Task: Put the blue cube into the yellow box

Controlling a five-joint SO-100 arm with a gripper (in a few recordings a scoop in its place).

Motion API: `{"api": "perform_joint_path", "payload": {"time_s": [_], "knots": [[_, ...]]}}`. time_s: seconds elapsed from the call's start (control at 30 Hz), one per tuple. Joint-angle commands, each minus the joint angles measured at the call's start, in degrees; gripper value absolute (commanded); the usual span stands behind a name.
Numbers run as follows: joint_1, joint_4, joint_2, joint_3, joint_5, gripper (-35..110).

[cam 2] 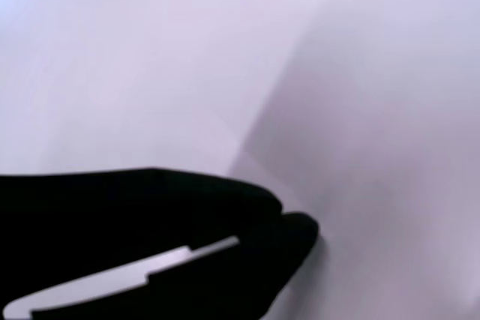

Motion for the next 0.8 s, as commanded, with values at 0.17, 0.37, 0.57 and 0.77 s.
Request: {"api": "perform_joint_path", "payload": {"time_s": [0.17,0.37,0.57,0.77], "knots": [[-0.9,0.5,1.6,1.6,1.3,0],[-0.7,0.5,1.5,1.6,0.1,2],[-1.3,-9.1,-4.7,-5.5,2.8,16],[-4.9,-20.4,-22.0,-19.2,9.3,34]]}}
